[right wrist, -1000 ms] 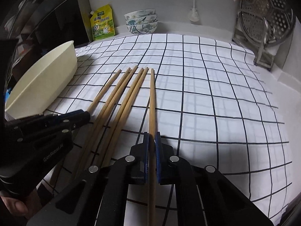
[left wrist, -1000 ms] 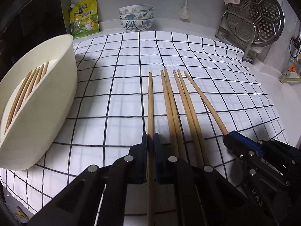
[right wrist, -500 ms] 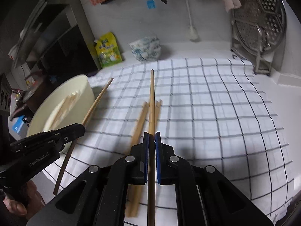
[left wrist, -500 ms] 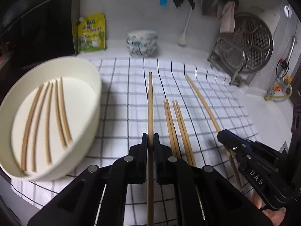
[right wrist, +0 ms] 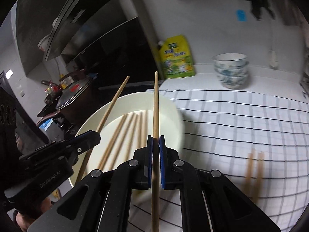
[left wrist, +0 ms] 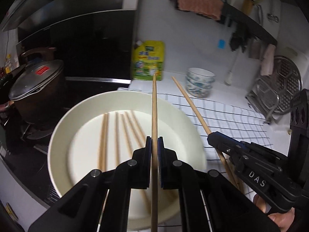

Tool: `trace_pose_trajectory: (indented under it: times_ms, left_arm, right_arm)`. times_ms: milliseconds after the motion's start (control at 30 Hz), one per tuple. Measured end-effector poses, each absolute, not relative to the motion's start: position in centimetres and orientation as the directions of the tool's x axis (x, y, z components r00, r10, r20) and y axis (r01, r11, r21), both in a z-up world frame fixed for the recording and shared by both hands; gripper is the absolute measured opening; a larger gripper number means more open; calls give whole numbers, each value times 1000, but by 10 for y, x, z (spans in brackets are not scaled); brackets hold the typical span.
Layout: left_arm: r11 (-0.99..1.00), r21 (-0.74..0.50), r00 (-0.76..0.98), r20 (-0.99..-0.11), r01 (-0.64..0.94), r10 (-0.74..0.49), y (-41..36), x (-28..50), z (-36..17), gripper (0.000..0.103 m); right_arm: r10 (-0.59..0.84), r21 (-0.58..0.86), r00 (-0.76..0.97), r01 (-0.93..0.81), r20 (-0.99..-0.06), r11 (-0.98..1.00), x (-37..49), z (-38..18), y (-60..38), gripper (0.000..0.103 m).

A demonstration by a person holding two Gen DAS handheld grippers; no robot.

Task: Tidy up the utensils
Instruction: 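Carry the chopstick in the right tool into the basin while the left tool carries its own, then open both tools to drop the chopsticks into the basin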

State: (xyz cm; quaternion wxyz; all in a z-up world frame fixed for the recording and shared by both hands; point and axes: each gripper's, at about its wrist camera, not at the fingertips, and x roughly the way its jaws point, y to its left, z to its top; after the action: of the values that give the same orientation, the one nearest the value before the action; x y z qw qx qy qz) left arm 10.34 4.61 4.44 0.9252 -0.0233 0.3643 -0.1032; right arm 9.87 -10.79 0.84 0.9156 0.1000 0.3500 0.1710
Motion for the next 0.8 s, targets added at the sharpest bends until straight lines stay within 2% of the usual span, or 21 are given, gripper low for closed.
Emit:
trace_pose_trajectory:
  times_ms: [333, 633, 667, 700, 733, 800]
  left_arm:
    - [984, -140, 667, -724, 108, -176, 90, 135, 8, 7]
    - [987, -144, 630, -761, 67, -154, 103, 147, -11, 9]
    - [988, -141, 631, -762, 58, -146, 105, 146, -12, 13]
    - [989, -143, 632, -762, 50, -142, 106, 146, -12, 23]
    - [988, -147, 636, -758, 45, -141, 108, 145, -11, 37]
    - [988, -153, 653, -745, 27, -134, 111, 141, -9, 58]
  right_arm:
    - [403, 293, 587, -278, -702, 915, 146, -22, -36, 6]
    - [371, 274, 554, -253, -745, 928, 156, -39, -29, 7]
    - [369, 274, 558, -250, -743, 929, 155, -39, -30, 10]
    - [366, 273, 563, -246, -741, 930, 154, -37, -32, 14]
    - [361, 270, 572, -242, -736, 932, 153, -36, -34, 14]
    - [359, 267, 580, -241, -731, 933, 150, -34, -36, 14]
